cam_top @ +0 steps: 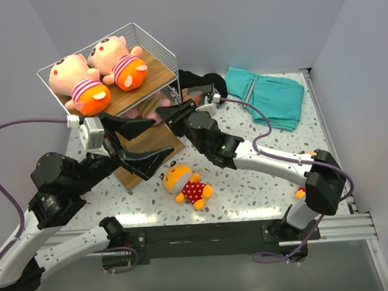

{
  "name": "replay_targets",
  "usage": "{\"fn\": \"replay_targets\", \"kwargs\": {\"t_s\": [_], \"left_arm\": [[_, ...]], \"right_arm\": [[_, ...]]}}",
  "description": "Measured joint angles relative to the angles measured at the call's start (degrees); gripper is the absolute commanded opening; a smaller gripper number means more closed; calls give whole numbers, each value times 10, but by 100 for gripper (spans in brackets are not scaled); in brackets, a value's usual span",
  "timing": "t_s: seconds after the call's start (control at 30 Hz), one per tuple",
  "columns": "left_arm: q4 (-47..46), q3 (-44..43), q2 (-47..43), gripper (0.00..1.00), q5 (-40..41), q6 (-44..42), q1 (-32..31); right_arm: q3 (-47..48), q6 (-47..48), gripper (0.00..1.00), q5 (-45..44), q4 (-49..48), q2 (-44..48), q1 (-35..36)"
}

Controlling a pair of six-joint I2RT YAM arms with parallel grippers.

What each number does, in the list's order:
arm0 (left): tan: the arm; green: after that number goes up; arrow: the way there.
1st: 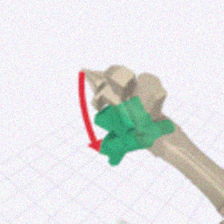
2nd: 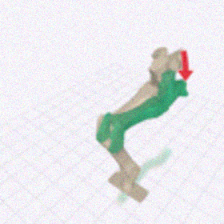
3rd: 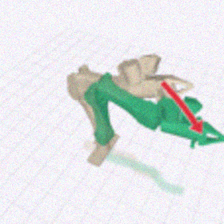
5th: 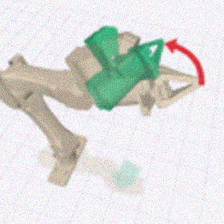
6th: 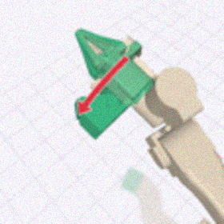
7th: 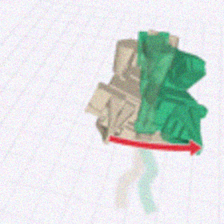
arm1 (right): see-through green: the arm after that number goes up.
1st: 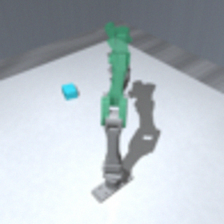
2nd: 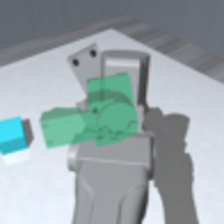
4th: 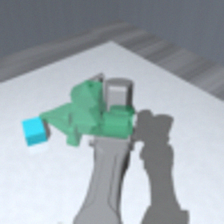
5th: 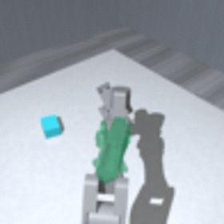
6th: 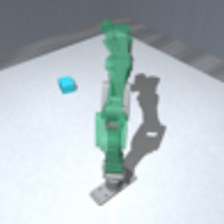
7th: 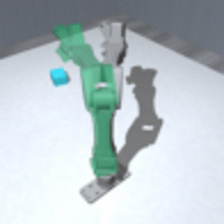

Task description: Place and organize the stuffed toys onto the shelf

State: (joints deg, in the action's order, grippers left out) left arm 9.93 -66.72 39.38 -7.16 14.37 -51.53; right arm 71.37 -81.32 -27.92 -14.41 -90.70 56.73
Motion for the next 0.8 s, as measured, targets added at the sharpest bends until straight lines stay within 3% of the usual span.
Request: {"fn": "replay_targets", "kwargs": {"t_s": [0.27, 0.5, 0.8], "left_arm": [[8, 1, 0, 100, 21, -4, 0], [31, 10, 11, 100, 49, -7, 0], [51, 63, 5, 100, 78, 2, 0]], "right_arm": [[-18, 30, 50, 2, -6, 16, 0], [-79, 69, 50, 20, -12, 85, 0], [-114, 186, 51, 34, 52, 179, 0]]}}
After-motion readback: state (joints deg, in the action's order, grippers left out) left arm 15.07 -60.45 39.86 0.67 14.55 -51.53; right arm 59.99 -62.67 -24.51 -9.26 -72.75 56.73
